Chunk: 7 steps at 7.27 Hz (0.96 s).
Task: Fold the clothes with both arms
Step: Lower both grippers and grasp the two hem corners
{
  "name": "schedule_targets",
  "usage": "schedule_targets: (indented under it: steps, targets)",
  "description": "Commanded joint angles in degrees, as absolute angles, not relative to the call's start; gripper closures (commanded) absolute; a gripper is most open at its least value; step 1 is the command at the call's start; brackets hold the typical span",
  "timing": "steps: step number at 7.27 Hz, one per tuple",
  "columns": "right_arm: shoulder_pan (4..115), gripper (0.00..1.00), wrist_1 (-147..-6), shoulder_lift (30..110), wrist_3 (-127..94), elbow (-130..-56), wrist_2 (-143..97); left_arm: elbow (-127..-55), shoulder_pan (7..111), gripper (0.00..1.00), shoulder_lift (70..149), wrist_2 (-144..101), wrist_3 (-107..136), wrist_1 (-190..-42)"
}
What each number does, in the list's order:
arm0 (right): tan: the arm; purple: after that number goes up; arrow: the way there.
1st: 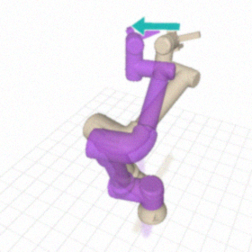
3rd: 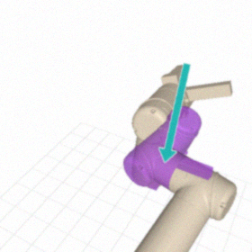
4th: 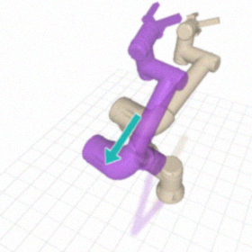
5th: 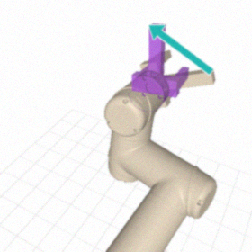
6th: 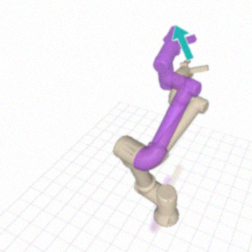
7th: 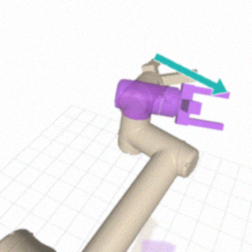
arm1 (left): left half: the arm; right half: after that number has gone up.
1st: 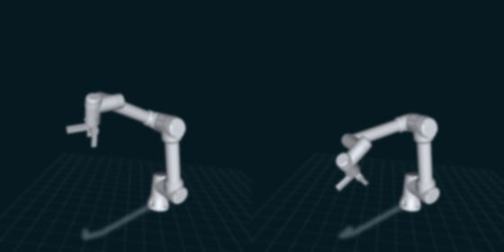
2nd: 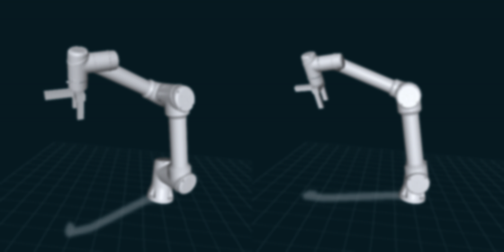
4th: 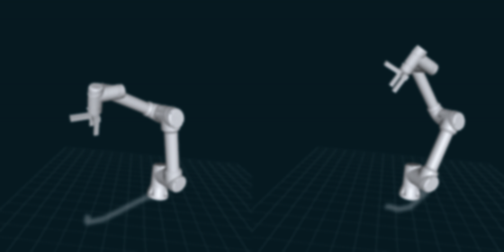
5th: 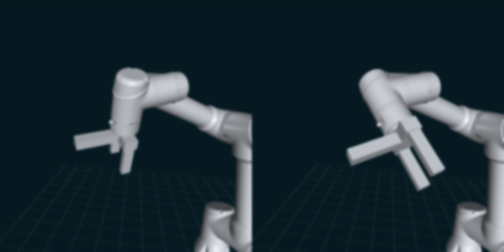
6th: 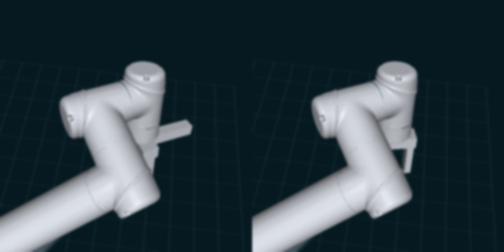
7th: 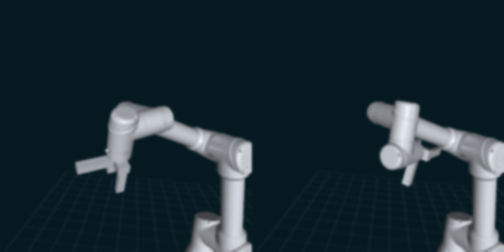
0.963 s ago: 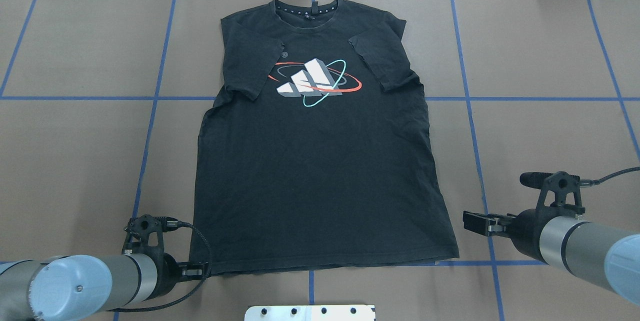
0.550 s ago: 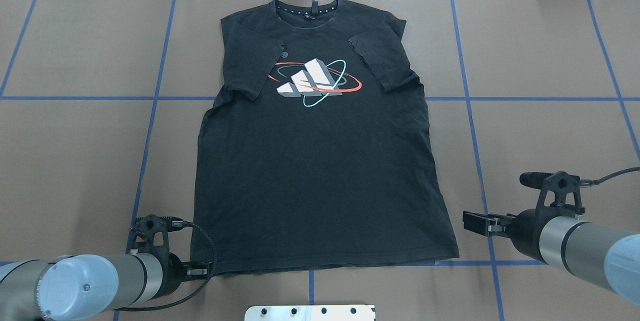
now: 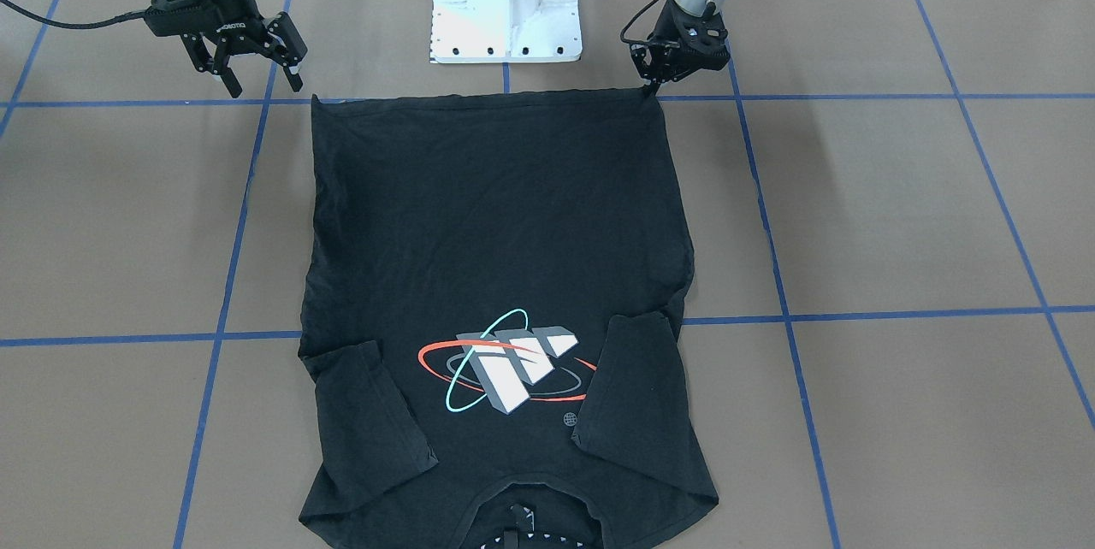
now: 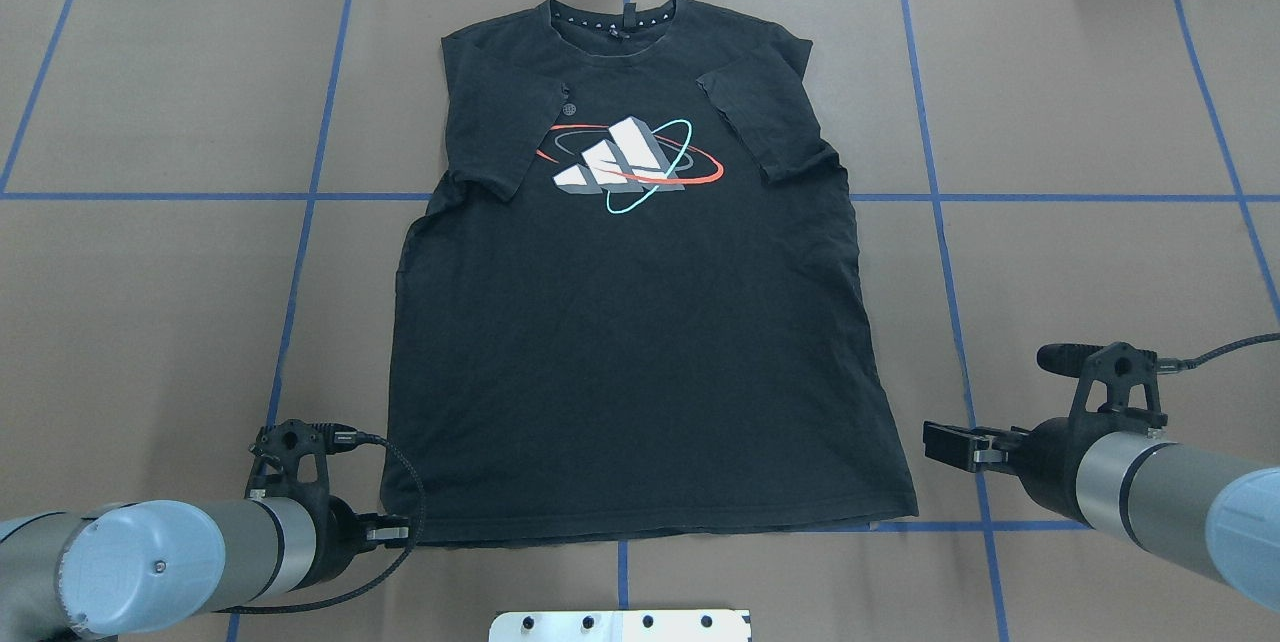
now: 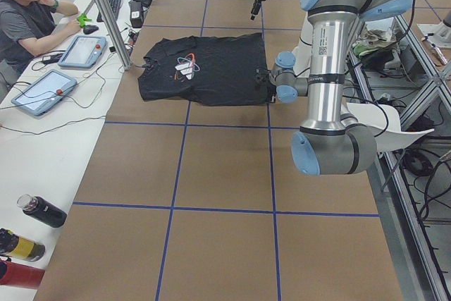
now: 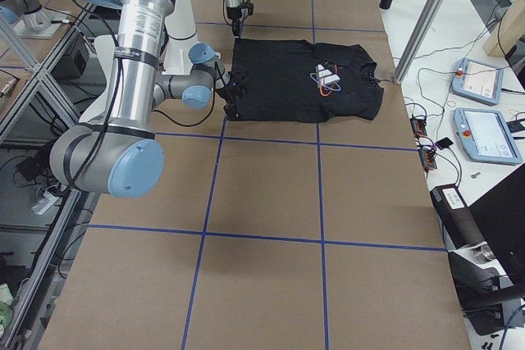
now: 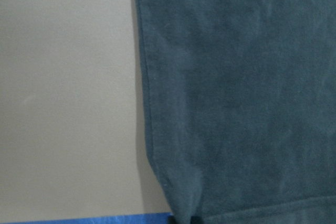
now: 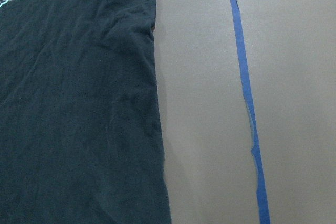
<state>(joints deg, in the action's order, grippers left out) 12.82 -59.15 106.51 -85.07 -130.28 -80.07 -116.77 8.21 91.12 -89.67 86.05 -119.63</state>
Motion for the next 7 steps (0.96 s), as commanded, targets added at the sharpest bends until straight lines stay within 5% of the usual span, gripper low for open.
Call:
schedule_targets:
  steps: [1, 4, 7]
  targets:
    - [12.66, 0.00, -59.15, 106.44, -85.25, -129.03, -79.72, -116.89, 9.31, 1.00, 91.23, -89.65, 85.78, -119.36]
    - [7.59, 0.02, -57.76, 106.52, -90.23, -125.61, -73.94, -117.25, 9.32, 1.00, 91.23, -89.12, 85.96, -119.44]
    - [3.78, 0.17, -53.70, 103.03, -92.11, -122.09, -70.14, -117.25, 9.23, 1.00, 91.23, -87.03, 85.96, -119.53]
